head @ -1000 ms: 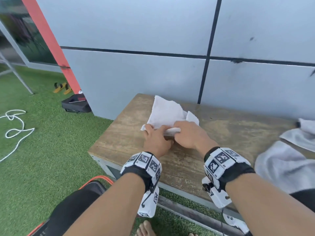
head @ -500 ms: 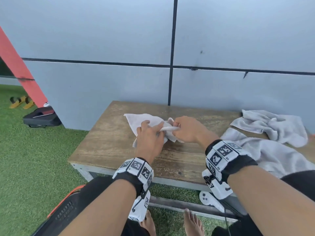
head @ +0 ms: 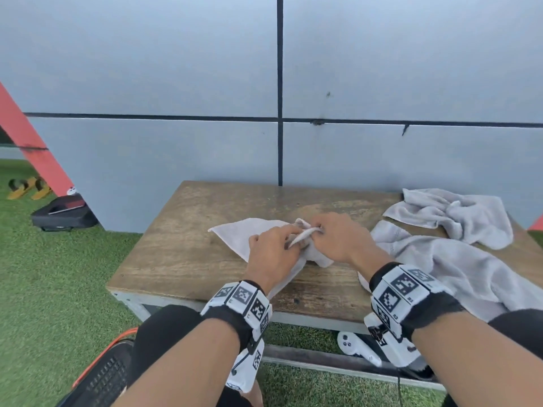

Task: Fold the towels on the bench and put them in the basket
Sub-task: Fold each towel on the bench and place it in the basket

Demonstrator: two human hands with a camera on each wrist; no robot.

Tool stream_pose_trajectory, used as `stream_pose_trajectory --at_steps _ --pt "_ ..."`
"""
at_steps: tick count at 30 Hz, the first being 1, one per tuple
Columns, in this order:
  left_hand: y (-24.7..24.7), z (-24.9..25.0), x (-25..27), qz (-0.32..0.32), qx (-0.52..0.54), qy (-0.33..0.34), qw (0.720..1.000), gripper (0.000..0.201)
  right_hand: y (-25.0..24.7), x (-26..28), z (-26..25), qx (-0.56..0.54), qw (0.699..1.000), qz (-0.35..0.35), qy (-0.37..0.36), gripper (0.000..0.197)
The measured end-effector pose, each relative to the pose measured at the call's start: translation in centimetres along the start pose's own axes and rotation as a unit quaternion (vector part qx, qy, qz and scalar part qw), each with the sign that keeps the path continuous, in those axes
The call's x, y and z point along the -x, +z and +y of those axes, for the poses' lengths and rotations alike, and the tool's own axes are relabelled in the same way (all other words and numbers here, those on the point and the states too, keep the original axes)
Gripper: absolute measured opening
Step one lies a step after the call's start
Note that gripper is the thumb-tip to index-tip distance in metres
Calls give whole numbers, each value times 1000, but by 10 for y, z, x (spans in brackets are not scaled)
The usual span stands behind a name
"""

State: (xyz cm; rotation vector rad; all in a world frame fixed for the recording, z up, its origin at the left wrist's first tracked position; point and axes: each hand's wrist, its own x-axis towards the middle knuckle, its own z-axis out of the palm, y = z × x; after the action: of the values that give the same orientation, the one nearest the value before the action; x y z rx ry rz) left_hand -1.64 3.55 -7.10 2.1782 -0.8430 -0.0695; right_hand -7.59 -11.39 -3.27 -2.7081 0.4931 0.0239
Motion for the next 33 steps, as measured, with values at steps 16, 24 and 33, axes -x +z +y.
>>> stream_pose_trajectory --at_steps 16,24,33 --pt "-11 -5 -31 -32 -4 -27 999 26 26 -14 1 -1 995 77 -70 16" --pt "-33 -11 -36 -25 -96 -35 994 30 14 -29 8 -92 989 92 -63 39" --pt "-33 34 -56 -33 139 -141 980 35 1 -36 5 -89 987 134 -23 28"
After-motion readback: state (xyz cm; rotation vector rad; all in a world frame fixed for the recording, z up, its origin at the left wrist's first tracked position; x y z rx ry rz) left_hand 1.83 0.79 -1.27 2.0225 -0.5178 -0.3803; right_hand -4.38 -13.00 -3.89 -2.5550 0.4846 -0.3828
